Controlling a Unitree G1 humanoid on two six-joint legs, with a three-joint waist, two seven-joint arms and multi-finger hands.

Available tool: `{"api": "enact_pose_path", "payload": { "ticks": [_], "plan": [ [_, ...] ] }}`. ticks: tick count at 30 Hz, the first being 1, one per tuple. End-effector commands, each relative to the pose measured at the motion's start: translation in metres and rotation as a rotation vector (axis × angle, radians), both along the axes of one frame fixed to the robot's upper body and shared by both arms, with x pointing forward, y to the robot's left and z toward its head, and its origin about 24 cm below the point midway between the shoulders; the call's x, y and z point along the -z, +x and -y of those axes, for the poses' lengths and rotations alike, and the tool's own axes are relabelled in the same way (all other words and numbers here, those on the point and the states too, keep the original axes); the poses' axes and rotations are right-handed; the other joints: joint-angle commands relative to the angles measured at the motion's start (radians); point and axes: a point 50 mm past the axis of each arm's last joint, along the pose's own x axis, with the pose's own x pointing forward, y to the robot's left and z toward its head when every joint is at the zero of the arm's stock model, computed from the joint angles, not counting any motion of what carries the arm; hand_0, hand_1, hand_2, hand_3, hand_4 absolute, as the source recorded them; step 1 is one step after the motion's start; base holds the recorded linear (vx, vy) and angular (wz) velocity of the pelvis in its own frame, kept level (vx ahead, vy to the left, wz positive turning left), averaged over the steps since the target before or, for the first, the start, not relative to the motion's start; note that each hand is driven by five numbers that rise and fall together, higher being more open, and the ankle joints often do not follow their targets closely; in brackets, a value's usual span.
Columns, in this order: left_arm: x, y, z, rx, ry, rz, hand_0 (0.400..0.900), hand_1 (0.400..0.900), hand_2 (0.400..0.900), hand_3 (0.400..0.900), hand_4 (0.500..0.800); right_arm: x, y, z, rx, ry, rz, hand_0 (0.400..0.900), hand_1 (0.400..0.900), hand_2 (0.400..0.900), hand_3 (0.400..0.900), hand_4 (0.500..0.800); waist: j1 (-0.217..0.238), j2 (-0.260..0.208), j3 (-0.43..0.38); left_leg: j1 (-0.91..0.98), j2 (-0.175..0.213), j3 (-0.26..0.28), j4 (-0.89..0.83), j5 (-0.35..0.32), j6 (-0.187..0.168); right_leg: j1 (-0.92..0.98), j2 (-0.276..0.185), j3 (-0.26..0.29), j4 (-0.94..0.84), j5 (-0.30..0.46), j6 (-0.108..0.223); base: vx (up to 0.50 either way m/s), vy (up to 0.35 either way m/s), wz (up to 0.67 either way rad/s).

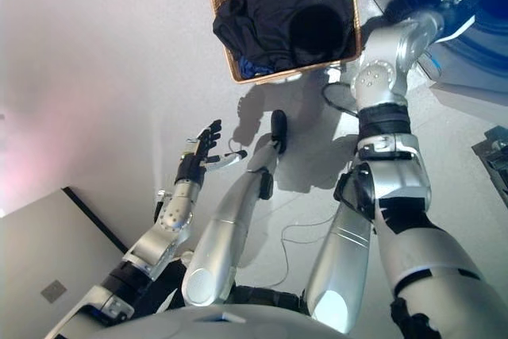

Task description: Put the clothes in the basket into the washing machine.

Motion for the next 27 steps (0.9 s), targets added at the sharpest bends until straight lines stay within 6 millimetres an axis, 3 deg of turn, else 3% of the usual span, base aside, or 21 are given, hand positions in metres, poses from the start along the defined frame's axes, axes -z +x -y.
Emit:
{"api": "enact_pose_path", "payload": {
  "ticks": [1, 6, 7, 8, 12, 18, 27],
  "plan": [
    [0.002, -0.008, -0.007, -0.004, -0.009, -0.002, 0.9, 0.9, 0.9, 0.9, 0.8, -0.082, -0.041, 0.016, 0.092, -0.004, 0.409, 0.4, 0.4, 0.4, 0.4, 0.5, -0.001, 0.067, -0.017, 0.055, -0.026, -0.066, 0.03, -0.116, -0.054, 0.058, -0.014, -0.035, 0.012, -0.021, 0.015, 0.0, 0.0, 0.0],
    [0.006, -0.01, -0.009, 0.005, -0.016, -0.021, 0.9, 0.9, 0.9, 0.9, 0.8, -0.09, -0.04, 0.032, 0.092, 0.076, 0.404, 0.4, 0.4, 0.4, 0.4, 0.5, 0.012, 0.107, -0.027, 0.099, -0.043, -0.066, 0.001, -0.11, -0.054, 0.092, -0.034, -0.032, -0.003, -0.021, 0.022, 0.03, 0.036, 0.06],
    [0.008, -0.011, -0.011, -0.001, -0.017, -0.028, 0.9, 0.9, 0.9, 0.9, 0.8, -0.085, -0.037, 0.04, 0.111, 0.106, 0.364, 0.841, 0.841, 0.841, 0.841, 0.765, 0.016, 0.115, -0.035, 0.104, -0.046, -0.064, -0.002, -0.109, -0.053, 0.095, -0.038, -0.031, -0.004, -0.019, 0.023, 0.04, 0.04, 0.05],
    [0.009, -0.012, -0.011, 0.001, -0.017, -0.033, 0.9, 0.9, 0.9, 0.9, 0.8, -0.086, -0.037, 0.045, 0.115, 0.118, 0.358, 0.9, 0.9, 0.9, 0.9, 0.8, 0.02, 0.12, -0.04, 0.106, -0.048, -0.063, -0.004, -0.11, -0.052, 0.094, -0.041, -0.03, -0.003, -0.019, 0.024, 0.03, 0.029, 0.04],
    [0.011, -0.013, -0.011, 0.01, -0.018, -0.044, 0.9, 0.9, 0.9, 0.9, 0.8, -0.082, -0.031, 0.055, 0.102, 0.13, 0.327, 0.9, 0.9, 0.9, 0.9, 0.8, 0.035, 0.134, -0.055, 0.106, -0.051, -0.061, -0.011, -0.108, -0.051, 0.098, -0.047, -0.026, -0.011, -0.017, 0.026, 0.0, 0.0, 0.0],
    [0.015, -0.014, -0.008, 0.019, -0.025, -0.059, 0.9, 0.9, 0.9, 0.9, 0.8, -0.077, -0.024, 0.054, 0.048, 0.147, 0.344, 0.9, 0.9, 0.9, 0.9, 0.8, 0.043, 0.14, -0.063, 0.105, -0.053, -0.061, -0.012, -0.106, -0.051, 0.098, -0.046, -0.023, -0.014, -0.016, 0.025, 0.0, -0.001, 0.01],
    [0.008, -0.006, -0.006, 0.048, -0.03, -0.042, 0.9, 0.9, 0.9, 0.9, 0.8, -0.032, -0.002, 0.046, -0.071, 0.247, 0.4, 0.9, 0.9, 0.9, 0.9, 0.8, 0.045, 0.133, -0.053, 0.099, -0.053, -0.059, 0.007, -0.112, -0.053, 0.103, -0.04, -0.019, -0.016, -0.014, 0.019, 0.0, 0.001, 0.0]
  ]
}}
